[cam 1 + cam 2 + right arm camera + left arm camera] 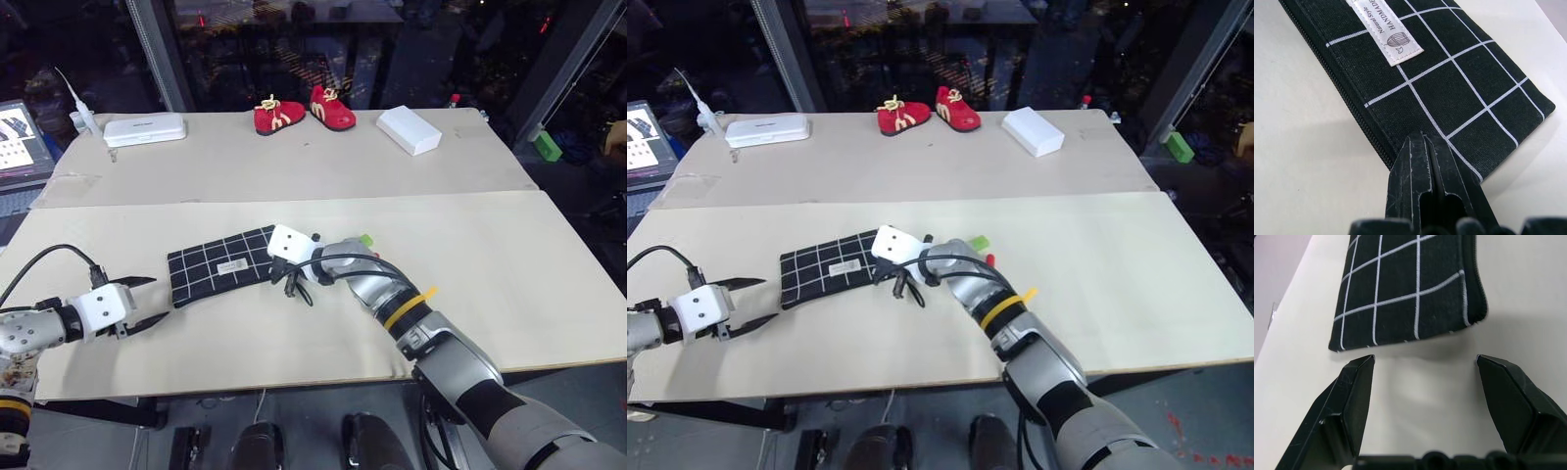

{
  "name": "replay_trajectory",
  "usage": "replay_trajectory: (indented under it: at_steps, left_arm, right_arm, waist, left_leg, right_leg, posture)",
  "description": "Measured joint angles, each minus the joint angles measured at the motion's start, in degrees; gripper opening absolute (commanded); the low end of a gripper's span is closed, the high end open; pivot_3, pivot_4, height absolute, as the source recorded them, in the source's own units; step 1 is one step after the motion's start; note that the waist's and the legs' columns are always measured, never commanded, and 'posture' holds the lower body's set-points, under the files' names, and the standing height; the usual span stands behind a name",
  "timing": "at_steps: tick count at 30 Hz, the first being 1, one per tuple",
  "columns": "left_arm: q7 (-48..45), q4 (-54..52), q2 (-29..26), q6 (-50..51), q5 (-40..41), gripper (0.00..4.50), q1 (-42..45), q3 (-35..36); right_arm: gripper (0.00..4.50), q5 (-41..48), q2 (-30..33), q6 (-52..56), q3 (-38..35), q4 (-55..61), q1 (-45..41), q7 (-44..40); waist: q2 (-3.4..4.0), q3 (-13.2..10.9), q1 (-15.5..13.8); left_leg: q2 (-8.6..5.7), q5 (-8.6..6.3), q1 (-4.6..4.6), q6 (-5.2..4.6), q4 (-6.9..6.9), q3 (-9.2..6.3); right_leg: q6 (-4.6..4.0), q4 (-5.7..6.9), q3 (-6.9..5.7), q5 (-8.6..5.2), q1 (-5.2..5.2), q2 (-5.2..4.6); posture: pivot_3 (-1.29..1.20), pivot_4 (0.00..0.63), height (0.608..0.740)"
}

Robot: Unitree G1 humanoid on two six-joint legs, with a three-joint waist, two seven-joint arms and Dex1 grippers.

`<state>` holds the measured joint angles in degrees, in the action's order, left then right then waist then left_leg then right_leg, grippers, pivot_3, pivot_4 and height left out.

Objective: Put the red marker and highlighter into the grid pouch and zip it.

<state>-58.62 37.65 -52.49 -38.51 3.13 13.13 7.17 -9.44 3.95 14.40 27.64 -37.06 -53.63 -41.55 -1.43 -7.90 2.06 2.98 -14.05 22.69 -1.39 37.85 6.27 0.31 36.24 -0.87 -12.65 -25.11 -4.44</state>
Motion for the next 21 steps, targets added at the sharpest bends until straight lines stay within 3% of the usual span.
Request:
replay_trajectory:
  at_steps: [9, 20, 21]
  left_arm:
    - [3.7, 10.9, 2.2, -13.6, -5.1, 3.59, 8.7, -4.9]
    - [10.2, 21.5, 5.0, -22.8, -10.3, 3.59, 17.3, -9.4]
    - [10.2, 22.0, 5.2, -22.9, -10.2, 3.33, 17.7, -9.6]
  right_arm:
    - [0.02, -0.5, -0.1, 0.1, -1.5, -0.6, -0.1, -0.2]
    - [0.02, -0.5, -0.1, 0.5, -1.9, 0.0, -0.1, -0.8]
    - [0.0, -0.5, -0.1, 0.7, -2.0, 0.0, 0.0, -0.8]
  waist:
    - [-0.01, 0.0, -0.3]
    - [-0.01, 0.0, -0.1]
    - [-0.02, 0.0, -0.1]
  left_leg:
    - [-0.02, 0.01, 0.02, 0.0, 0.0, 0.01]
    - [-0.01, 0.0, 0.15, 0.0, 0.0, 0.0]
    - [-0.01, 0.0, 0.15, 0.0, 0.0, 0.0]
  right_leg:
    - [0.0, -0.01, -0.01, 0.0, 0.0, 0.0]
    - [0.04, -0.01, -0.07, 0.02, -0.07, 0.01]
    - [0.04, -0.01, -0.07, 0.02, -0.07, 0.01]
  posture:
    - [0.0, 0.15, 0.74]
    - [0.0, 0.15, 0.74]
    - [0.0, 0.15, 0.74]
